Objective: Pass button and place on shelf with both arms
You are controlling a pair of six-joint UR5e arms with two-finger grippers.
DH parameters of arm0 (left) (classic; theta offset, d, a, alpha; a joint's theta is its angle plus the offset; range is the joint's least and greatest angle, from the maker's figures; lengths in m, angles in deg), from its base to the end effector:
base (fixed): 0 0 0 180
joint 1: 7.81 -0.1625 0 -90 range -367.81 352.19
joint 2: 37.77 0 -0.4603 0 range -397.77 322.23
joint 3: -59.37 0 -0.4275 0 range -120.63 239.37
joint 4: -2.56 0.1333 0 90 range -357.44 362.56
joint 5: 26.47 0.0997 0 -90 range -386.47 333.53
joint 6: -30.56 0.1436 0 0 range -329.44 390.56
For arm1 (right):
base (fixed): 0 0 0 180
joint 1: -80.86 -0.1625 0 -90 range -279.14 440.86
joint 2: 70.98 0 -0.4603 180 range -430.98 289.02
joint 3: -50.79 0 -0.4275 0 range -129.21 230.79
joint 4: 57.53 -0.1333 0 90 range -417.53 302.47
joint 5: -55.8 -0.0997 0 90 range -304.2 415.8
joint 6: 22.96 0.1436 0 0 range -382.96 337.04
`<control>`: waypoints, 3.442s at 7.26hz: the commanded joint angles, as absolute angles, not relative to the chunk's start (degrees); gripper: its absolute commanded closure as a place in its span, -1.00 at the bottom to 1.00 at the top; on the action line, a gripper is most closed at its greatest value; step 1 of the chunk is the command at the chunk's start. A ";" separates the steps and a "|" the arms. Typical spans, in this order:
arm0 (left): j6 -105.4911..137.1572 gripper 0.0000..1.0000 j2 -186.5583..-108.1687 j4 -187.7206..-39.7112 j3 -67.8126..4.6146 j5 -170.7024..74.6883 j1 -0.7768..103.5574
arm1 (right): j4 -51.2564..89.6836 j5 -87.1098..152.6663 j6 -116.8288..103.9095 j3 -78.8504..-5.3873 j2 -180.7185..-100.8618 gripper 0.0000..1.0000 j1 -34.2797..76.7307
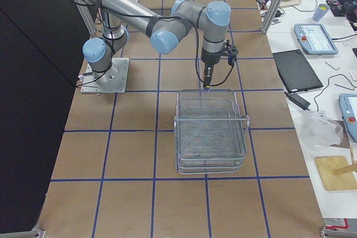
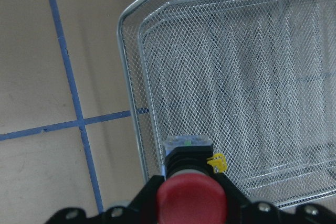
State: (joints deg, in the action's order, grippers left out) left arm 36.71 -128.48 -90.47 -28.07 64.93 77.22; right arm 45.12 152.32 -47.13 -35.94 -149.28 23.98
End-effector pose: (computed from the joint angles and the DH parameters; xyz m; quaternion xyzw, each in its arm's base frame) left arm -0.0834 -0.5390 0.4910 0.0104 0.9998 0.0114 0.0112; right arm -0.2441 -0.5883 0.4156 -0.0799 -0.9945 0.0050 0.0675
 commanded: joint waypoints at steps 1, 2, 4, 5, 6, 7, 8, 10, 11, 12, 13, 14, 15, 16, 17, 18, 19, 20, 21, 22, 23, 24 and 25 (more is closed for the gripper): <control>32.85 -0.99 -127.69 -91.38 -27.99 66.35 78.06 | 45.91 151.87 -46.70 -36.22 -147.72 0.63 25.22; 32.85 -0.99 -126.38 -91.39 -28.25 65.90 78.15 | 46.00 151.86 -46.69 -35.44 -146.23 0.48 25.31; 32.94 -0.99 -125.75 -92.44 -28.61 65.90 78.15 | 46.79 152.04 -46.16 -35.34 -144.37 -0.09 26.53; 32.94 -0.99 -125.31 -92.62 -29.65 65.29 78.33 | 46.62 151.95 -46.25 -35.34 -144.11 -0.34 26.89; 33.55 -0.99 -124.79 -92.54 -30.01 65.20 78.33 | 46.70 151.87 -46.25 -35.34 -144.11 -0.89 26.89; 33.55 -0.99 -124.78 -92.53 -30.19 65.20 78.33 | 45.57 152.56 -46.16 -35.34 -144.72 -1.00 26.89; 33.55 -0.99 -124.69 -92.45 -30.36 65.20 78.33 | 42.52 152.65 -46.16 -35.26 -146.38 -1.00 26.89; 32.67 -0.99 -124.69 -92.36 -30.54 65.28 78.33 | 34.18 152.39 -46.16 -35.43 -153.30 -1.00 26.81; 32.67 -0.99 -124.69 -92.18 -30.45 65.20 78.33 | 28.05 152.04 -45.73 -36.04 -158.03 -1.00 26.28; 32.93 -0.99 -124.69 -92.10 -30.45 65.20 78.33 | 24.50 148.13 -39.89 -36.66 -161.04 -1.00 24.62; 33.72 -0.99 -124.52 -92.09 -30.45 65.20 78.33 | 23.51 144.08 -37.05 -37.01 -162.11 -1.00 19.65; 33.64 -0.99 -124.60 -92.01 -30.37 65.28 78.33 | 23.50 144.56 -36.15 -37.19 -162.47 -1.00 12.11; 33.64 -0.99 -124.34 -92.01 -30.37 65.20 77.63 | 22.89 144.48 -33.36 -37.71 -163.61 -1.00 4.99; 33.55 -0.99 -124.34 -92.01 -30.37 65.37 77.97 | 22.97 144.57 -26.55 -39.20 -165.19 -1.00 -1.61; 33.46 -0.99 -124.34 -92.01 -30.28 65.28 77.98 | 23.15 144.74 -19.95 -41.39 -166.68 -1.00 -6.81; 33.90 -0.99 -124.43 -91.57 -30.28 65.37 77.98 | 23.24 145.01 -19.28 -43.76 -168.78 -1.00 -8.34; 35.82 -0.99 -125.13 -89.91 -30.10 65.37 78.06 | 23.76 145.88 -19.01 -46.04 -171.50 -1.00 -8.53; 36.01 -0.99 -125.39 -89.11 -29.67 65.02 78.06 | 23.77 146.06 -19.01 -46.68 -172.23 -1.00 -8.61; 35.84 -0.99 -125.57 -89.19 -28.79 61.63 77.45 | 23.68 146.06 -19.09 -46.51 -172.41 -1.00 -8.79; 35.84 -0.99 -125.75 -89.11 -28.78 61.77 77.54 | 23.68 145.63 -19.18 -46.42 -172.50 -1.00 -8.79; 35.84 -0.99 -125.75 -89.11 -28.78 61.86 77.54 | 23.76 145.89 -19.18 -46.16 -172.50 -1.00 -8.79; 36.01 -0.99 -125.75 -89.11 -28.78 62.20 77.45 | 23.85 145.89 -19.27 -46.16 -172.41 -1.00 -8.79; 36.01 -0.99 -125.75 -89.11 -28.78 62.29 77.54 | 23.85 146.06 -19.79 -46.07 -172.41 -1.00 -8.79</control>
